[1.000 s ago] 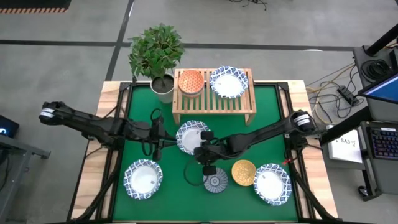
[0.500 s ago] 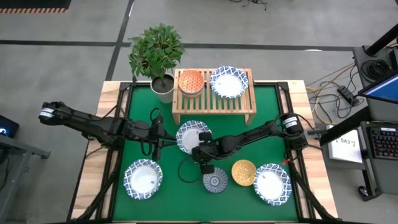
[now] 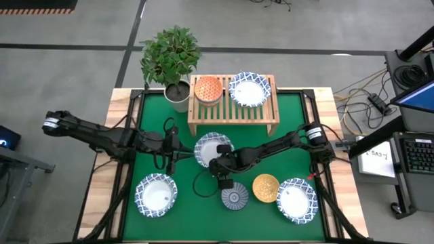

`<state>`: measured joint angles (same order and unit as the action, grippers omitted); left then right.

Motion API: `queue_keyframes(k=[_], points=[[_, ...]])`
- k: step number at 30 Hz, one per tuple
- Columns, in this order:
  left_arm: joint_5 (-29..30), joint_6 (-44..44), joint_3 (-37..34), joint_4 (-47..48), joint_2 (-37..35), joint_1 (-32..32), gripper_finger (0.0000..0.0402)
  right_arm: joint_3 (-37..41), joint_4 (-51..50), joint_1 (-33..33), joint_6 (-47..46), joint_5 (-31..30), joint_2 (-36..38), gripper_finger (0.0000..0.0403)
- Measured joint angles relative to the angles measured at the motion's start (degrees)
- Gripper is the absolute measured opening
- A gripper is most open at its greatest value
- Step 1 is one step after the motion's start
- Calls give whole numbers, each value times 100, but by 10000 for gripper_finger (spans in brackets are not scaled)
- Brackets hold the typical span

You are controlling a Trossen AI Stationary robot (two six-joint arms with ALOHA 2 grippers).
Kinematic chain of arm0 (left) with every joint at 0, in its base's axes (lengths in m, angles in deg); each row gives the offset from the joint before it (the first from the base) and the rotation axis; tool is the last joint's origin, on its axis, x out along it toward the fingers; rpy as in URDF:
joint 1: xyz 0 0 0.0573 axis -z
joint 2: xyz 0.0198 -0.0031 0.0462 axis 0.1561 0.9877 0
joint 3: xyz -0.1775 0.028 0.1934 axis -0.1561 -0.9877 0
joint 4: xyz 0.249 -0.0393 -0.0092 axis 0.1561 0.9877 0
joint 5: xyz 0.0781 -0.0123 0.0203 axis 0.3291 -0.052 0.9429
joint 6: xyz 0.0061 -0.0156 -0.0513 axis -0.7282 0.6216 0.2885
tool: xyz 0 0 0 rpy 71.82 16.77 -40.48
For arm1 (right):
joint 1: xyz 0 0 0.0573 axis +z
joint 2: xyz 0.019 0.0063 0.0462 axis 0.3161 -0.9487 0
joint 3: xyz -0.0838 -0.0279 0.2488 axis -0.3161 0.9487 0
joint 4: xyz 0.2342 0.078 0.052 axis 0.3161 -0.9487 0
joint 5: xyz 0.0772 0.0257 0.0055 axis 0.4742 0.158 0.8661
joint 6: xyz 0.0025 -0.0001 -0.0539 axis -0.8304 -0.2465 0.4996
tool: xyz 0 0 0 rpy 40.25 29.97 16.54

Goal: Place and stack bowls onto a shelf
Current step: Stack the blue patterned bowl on top of the blue patterned bowl on the shelf

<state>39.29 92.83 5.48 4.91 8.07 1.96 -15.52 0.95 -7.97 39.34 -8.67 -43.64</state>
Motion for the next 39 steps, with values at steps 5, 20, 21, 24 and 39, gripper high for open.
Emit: queue_keyframes(k=[5, 20, 21, 24, 39], points=[[80, 0, 0, 0, 0, 0, 56, -2, 0, 28, 62, 83, 47, 16], [82, -2, -7, -47, 0, 0, 56, -96, -432, 596, 224, 156, 1551, 13], [82, -4, -7, -55, 0, -1, 56, -96, -429, 645, 277, 145, 1698, 13], [82, -42, -7, -57, 0, 0, 56, -96, -430, 777, 423, 4, 2129, 13], [82, -107, -7, -106, 0, -1, 56, -94, -1137, 683, 1334, -2587, 3666, 12]])
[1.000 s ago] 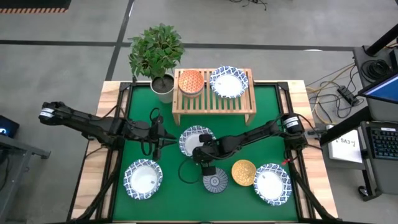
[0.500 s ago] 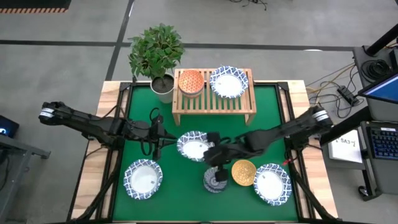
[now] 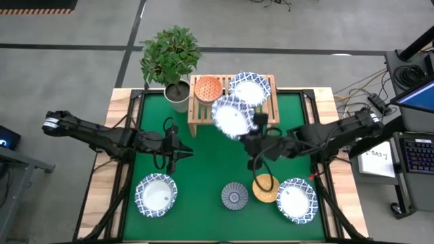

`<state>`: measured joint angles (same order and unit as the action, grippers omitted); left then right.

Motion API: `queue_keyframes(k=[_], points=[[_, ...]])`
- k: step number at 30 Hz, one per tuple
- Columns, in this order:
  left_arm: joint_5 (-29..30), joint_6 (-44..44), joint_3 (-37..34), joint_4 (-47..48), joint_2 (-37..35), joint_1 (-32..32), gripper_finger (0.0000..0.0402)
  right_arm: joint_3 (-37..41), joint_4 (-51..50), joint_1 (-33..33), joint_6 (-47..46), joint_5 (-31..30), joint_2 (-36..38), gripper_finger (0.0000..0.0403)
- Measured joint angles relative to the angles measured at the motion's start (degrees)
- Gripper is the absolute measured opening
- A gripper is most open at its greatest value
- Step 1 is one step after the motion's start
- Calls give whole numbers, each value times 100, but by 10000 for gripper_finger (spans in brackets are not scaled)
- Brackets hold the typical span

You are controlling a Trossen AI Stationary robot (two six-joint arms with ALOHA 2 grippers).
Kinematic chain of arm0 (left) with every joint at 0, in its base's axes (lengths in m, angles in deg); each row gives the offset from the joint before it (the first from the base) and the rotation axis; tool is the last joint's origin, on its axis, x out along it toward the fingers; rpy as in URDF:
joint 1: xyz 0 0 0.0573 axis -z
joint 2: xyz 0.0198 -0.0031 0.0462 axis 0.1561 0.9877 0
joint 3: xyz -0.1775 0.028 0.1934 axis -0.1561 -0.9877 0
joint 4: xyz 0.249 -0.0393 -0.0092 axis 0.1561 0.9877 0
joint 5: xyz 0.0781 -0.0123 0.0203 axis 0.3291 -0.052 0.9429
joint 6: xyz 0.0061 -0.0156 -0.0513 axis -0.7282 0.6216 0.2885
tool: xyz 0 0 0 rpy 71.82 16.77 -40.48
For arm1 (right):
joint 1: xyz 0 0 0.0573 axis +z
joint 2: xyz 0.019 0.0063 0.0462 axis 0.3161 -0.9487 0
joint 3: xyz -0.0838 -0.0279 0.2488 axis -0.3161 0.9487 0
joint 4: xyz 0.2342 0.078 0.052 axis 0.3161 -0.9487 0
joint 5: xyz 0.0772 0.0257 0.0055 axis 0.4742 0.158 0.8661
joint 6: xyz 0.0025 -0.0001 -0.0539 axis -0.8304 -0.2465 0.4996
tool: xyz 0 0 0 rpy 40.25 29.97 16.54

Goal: Place and stack bowls onto a shelf
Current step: Stack the blue patterned bowl on top of the blue patterned bowl on the shelf

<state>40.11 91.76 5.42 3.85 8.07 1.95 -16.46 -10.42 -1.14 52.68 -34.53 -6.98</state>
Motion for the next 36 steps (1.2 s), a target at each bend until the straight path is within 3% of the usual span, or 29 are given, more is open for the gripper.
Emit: queue_keyframes(k=[16, 21, 24, 36], points=[[0, -24, 0, -19, 0, 0, 56, 99, -851, -1993, 260, 22, -37, 12], [0, -42, 0, -17, 0, -3, 56, 122, -871, -2557, 344, 561, -71, 12], [0, -44, 0, -16, 0, -5, 56, 127, -869, -2767, 370, 804, -112, 12], [0, -44, 0, -21, 0, -3, 56, 136, -872, -3237, 416, 823, -348, 13]])
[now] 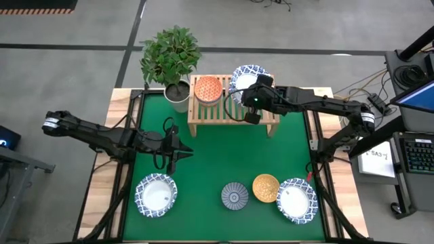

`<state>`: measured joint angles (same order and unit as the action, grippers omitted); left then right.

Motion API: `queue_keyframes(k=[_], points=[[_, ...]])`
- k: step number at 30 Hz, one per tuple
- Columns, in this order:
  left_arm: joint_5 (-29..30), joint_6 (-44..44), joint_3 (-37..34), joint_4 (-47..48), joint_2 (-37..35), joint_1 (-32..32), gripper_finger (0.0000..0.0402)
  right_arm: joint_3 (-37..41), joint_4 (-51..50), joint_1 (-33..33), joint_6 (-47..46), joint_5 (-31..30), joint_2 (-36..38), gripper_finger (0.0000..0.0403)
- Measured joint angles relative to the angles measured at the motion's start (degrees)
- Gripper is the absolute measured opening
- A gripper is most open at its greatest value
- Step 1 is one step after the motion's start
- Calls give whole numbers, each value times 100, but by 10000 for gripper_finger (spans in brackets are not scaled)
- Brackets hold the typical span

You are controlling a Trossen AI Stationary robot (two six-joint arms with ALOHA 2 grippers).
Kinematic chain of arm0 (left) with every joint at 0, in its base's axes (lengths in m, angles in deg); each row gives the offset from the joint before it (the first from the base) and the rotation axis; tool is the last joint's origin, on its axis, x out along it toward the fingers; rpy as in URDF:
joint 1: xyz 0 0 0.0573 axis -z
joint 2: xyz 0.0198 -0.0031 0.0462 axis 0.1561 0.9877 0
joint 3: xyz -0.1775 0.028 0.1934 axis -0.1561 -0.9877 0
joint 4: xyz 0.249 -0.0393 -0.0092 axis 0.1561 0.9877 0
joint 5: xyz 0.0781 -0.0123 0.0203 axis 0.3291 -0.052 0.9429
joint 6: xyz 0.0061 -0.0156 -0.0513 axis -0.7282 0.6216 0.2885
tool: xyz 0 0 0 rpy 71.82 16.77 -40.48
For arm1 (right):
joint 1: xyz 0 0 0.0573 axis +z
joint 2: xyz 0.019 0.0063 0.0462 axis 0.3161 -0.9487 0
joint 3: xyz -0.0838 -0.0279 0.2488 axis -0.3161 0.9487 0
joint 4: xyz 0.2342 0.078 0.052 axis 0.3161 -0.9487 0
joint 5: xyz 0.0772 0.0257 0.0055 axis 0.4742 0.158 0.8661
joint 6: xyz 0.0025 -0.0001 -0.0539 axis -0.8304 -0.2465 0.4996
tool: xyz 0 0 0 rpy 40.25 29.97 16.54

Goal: Place and stack bowls onto a shelf
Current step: Stack the blue patterned bowl on top of the blue patterned bowl on the shelf

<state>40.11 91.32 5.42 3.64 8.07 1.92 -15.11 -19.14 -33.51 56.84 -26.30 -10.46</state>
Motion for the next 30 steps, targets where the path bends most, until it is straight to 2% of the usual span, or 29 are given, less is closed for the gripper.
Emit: queue_keyframes(k=[10, 30], points=[[0, 0, 0, 2, 0, 0, 56, 4, 0, -104, -11, -4, -258, 13], [0, -1, 0, 0, 0, 4, 56, 4, 34, -97, -60, -9, -248, 13]])
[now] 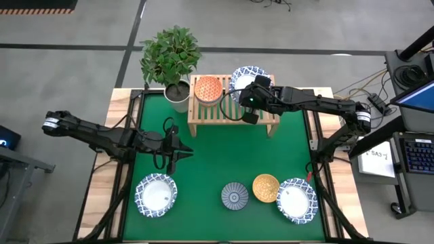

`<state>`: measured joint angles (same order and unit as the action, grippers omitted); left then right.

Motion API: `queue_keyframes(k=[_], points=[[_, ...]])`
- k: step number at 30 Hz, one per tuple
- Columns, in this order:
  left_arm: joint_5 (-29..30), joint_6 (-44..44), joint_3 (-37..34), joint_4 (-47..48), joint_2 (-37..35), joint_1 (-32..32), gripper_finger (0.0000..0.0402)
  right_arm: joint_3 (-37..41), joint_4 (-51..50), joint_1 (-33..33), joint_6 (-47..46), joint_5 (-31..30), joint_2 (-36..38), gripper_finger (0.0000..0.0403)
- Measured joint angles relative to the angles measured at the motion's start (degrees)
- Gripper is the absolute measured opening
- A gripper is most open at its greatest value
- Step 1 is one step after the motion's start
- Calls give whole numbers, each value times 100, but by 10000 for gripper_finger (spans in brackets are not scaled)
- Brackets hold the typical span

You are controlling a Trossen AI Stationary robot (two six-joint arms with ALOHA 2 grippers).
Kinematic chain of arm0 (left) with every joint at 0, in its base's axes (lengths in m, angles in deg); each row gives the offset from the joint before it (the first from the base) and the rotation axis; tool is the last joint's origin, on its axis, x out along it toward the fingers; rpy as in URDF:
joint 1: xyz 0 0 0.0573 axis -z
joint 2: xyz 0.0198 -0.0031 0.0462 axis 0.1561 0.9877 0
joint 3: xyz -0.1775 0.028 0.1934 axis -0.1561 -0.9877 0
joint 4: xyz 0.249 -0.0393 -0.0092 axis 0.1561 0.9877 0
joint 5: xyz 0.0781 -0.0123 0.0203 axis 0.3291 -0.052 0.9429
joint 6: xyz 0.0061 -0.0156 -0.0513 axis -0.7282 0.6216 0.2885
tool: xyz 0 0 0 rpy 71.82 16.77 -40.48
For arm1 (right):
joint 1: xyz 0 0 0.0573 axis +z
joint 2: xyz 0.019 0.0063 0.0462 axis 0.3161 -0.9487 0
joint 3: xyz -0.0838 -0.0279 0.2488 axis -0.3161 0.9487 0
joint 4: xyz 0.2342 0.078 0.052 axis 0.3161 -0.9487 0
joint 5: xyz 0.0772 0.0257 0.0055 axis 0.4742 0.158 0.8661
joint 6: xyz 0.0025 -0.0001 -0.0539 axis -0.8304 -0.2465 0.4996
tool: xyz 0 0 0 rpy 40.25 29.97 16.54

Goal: Place and stack bowls onto a shelf
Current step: Stack the blue patterned bowl on top of the blue patterned bowl on the shelf

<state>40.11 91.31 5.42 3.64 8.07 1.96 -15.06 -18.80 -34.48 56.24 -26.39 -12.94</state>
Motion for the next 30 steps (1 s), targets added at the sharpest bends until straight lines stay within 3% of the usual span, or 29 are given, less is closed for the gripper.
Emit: queue_keyframes(k=[13, 30], points=[[0, -60, 0, -13, 0, 0, 56, 0, 63, 0, 69, 0, 0, 16], [0, -128, 0, -106, 0, -5, 56, 0, 37, 46, -165, -8, 46, 148]])
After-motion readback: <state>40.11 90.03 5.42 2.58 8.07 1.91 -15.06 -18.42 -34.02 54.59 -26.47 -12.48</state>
